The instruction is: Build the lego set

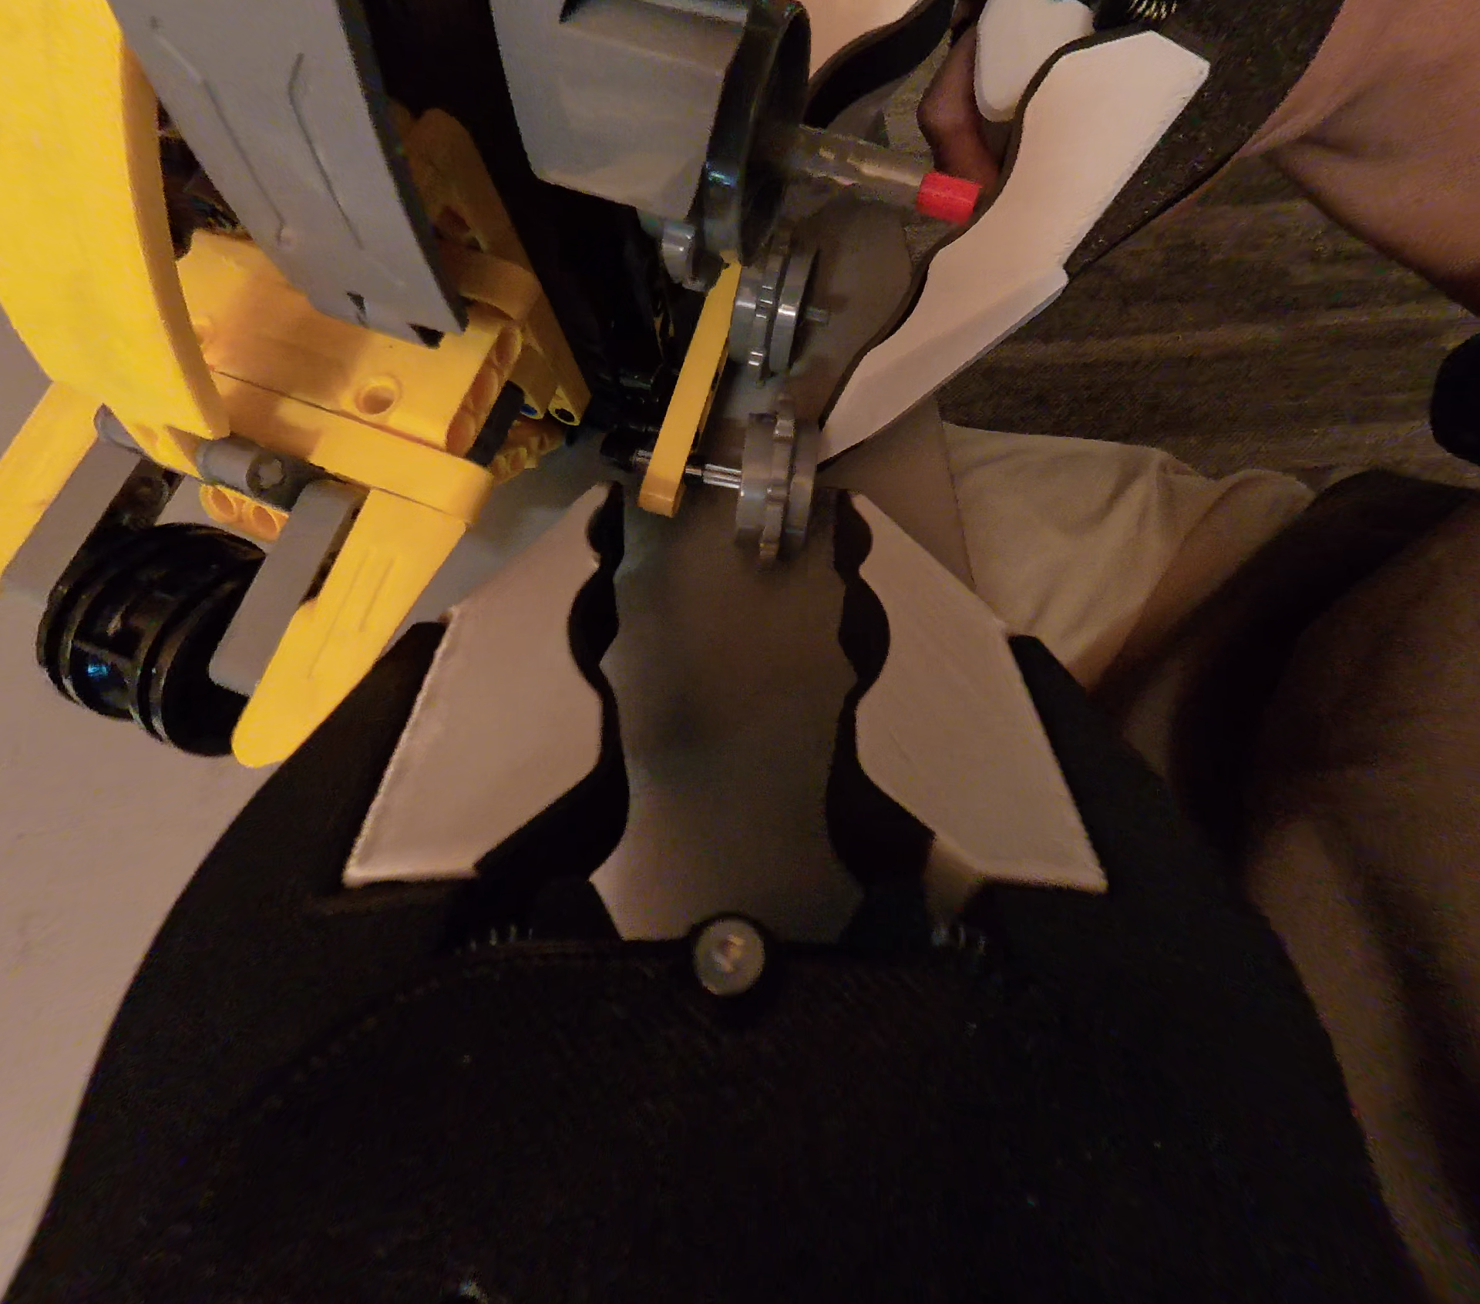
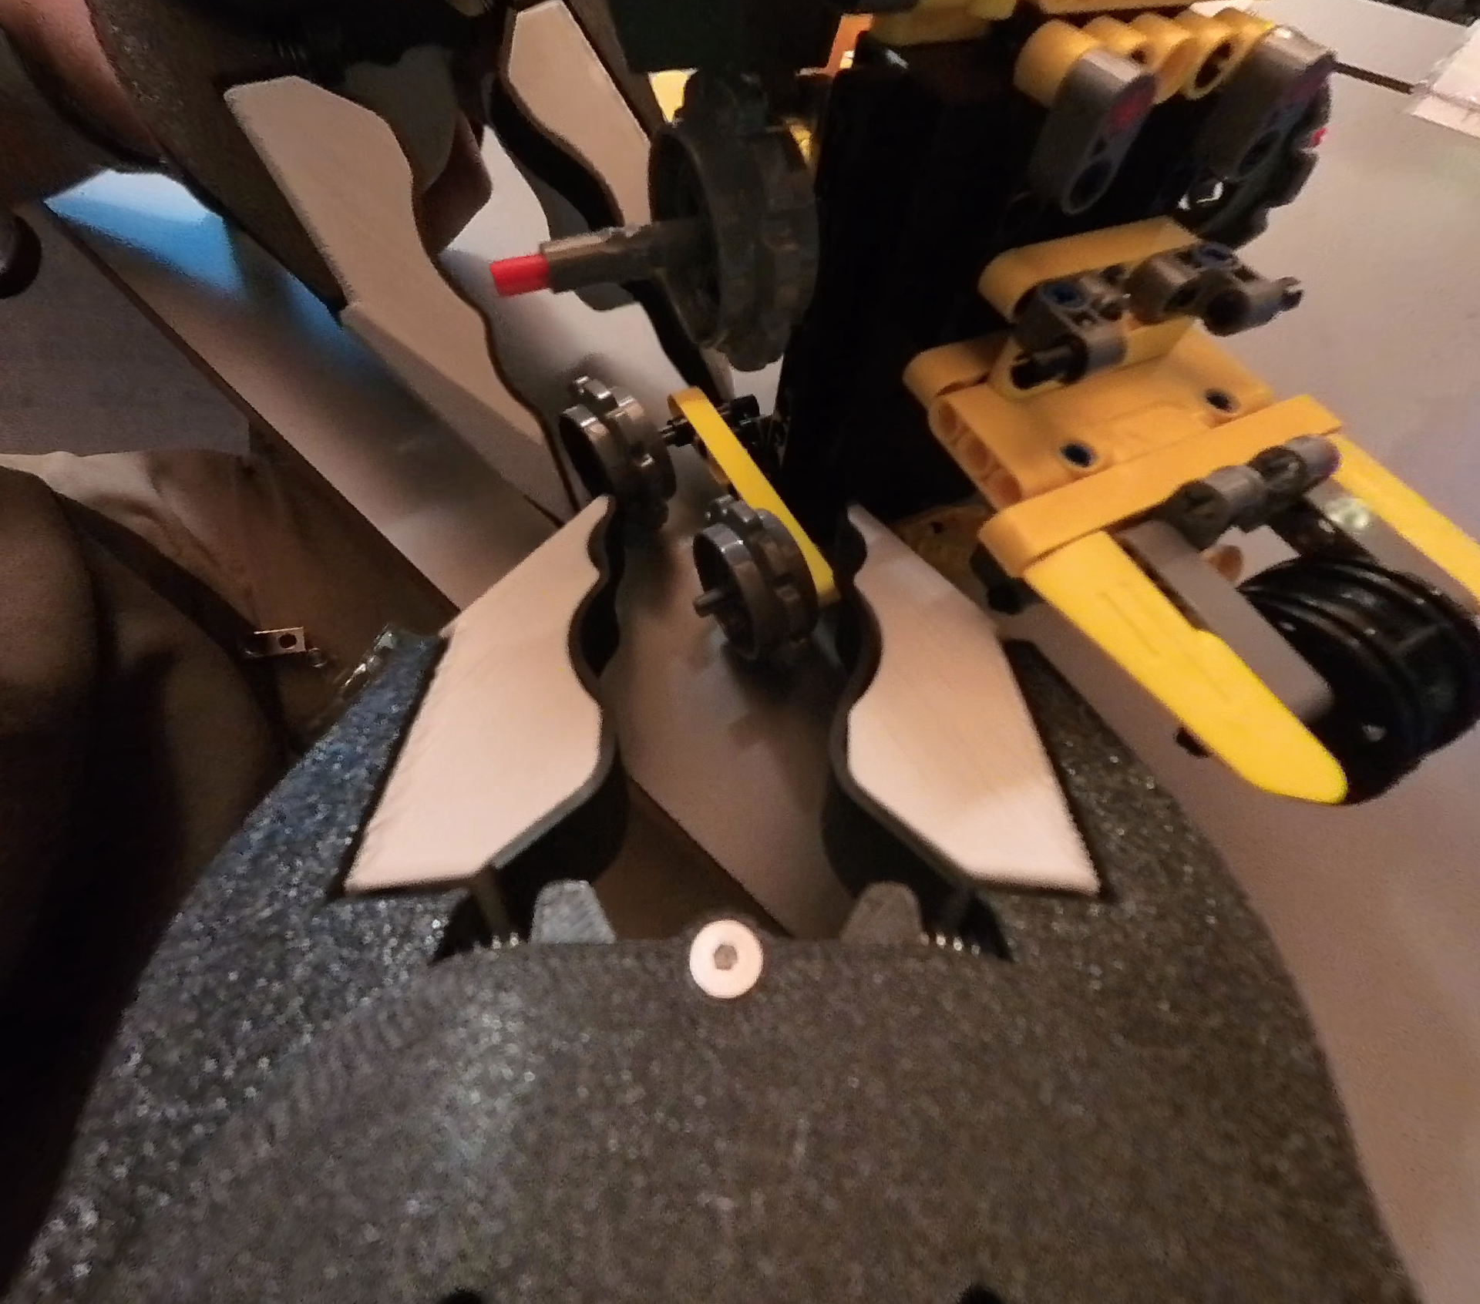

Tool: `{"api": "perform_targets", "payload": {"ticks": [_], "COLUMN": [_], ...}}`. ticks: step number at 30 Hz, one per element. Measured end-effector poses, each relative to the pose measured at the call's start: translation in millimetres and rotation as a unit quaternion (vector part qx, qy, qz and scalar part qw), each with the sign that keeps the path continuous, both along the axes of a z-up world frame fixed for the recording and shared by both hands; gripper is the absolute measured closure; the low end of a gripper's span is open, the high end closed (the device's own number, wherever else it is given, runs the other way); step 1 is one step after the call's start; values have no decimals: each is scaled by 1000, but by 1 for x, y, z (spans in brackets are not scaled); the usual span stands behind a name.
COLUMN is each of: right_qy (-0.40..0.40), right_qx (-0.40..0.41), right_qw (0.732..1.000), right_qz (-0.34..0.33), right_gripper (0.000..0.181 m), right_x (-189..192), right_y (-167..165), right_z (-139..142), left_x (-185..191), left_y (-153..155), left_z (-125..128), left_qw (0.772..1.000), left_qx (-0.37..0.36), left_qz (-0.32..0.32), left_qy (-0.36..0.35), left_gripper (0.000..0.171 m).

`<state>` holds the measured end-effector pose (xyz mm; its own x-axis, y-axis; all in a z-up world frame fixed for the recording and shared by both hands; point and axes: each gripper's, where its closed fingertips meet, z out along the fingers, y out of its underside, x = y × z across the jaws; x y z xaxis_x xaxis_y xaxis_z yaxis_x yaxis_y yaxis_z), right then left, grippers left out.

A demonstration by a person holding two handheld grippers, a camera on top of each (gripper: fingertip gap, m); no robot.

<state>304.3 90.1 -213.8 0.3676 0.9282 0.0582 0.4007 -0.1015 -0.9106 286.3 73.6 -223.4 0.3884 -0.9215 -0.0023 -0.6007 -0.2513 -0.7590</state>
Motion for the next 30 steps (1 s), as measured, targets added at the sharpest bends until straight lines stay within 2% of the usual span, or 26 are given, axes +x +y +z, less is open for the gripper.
{"api": "perform_targets", "payload": {"ticks": [6, 12, 16, 20, 30], "right_qy": [-3, -8, -14, -7, -4], "right_qx": [3, 7, 8, 2, 0], "right_qw": [1000, 1000, 1000, 1000, 1000], "right_qz": [-9, -15, -18, -15, -12], "right_gripper": [129, 129, 129, 128, 129], "right_x": [1, 5, 7, 5, 4], "right_y": [4, 7, 6, 4, 4], "right_z": [1, 1, 0, 0, 0], "left_x": [3, 16, 18, 14, 13], "left_y": [4, 8, 10, 18, 18], "left_z": [-2, -1, -2, -1, -2], "left_qw": [1000, 999, 998, 996, 995], "left_qx": [13, 46, 57, 82, 85], "left_qz": [2, -22, -30, -24, -29], "left_qy": [12, 19, 27, 34, 35], "left_gripper": [102, 101, 104, 124, 125]}}
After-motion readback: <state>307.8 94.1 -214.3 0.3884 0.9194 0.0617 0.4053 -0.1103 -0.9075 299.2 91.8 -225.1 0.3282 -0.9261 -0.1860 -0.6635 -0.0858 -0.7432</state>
